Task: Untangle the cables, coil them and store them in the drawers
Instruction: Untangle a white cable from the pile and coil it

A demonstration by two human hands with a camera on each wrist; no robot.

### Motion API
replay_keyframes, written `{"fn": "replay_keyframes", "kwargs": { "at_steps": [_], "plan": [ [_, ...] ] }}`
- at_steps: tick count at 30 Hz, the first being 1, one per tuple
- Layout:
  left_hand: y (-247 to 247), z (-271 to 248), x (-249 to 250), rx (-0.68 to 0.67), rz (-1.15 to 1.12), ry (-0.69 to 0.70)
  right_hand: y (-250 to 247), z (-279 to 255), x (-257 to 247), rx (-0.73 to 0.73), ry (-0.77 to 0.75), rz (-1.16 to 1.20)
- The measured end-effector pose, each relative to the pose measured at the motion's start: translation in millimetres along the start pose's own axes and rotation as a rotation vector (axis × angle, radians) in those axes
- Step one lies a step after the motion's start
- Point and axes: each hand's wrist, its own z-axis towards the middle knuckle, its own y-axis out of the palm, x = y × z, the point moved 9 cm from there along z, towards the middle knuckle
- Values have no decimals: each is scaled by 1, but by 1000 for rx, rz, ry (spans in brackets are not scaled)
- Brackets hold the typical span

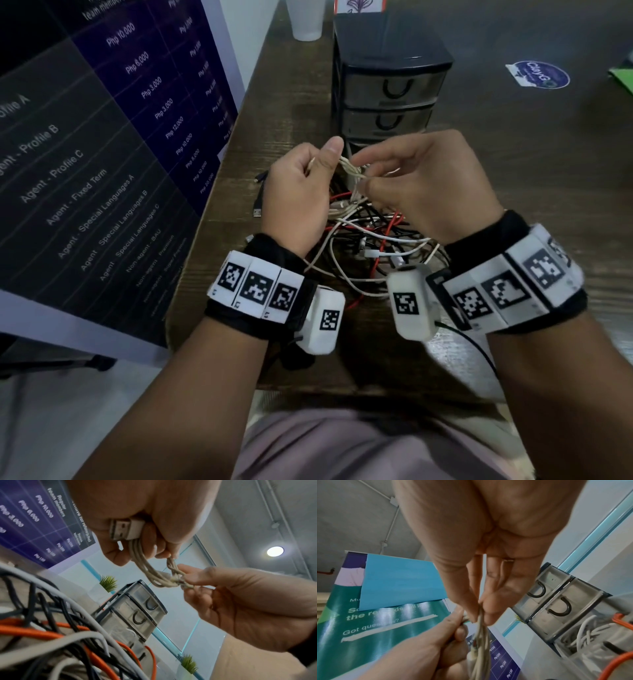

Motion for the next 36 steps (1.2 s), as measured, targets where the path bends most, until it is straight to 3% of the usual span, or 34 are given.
{"fn": "replay_keyframes", "kwargs": {
  "at_steps": [6,10,18,24,27,36],
  "plan": [
    [-3,5,8,-33,145,116,-4,1,1,-109,19,-7],
    [-7,7,9,-7,97,117,-9,2,5,-80,26,40],
    [8,-4,-9,-40,-447,-271,-4,7,12,4,-43,38],
    [22,-11,-14,-98,-714,-468,9,4,16,37,-29,356],
    [24,-12,-15,-73,-722,-463,17,-1,17,6,37,536],
    [23,-14,2,-45,-616,-362,14,0,21,58,-45,568]
  ]
}}
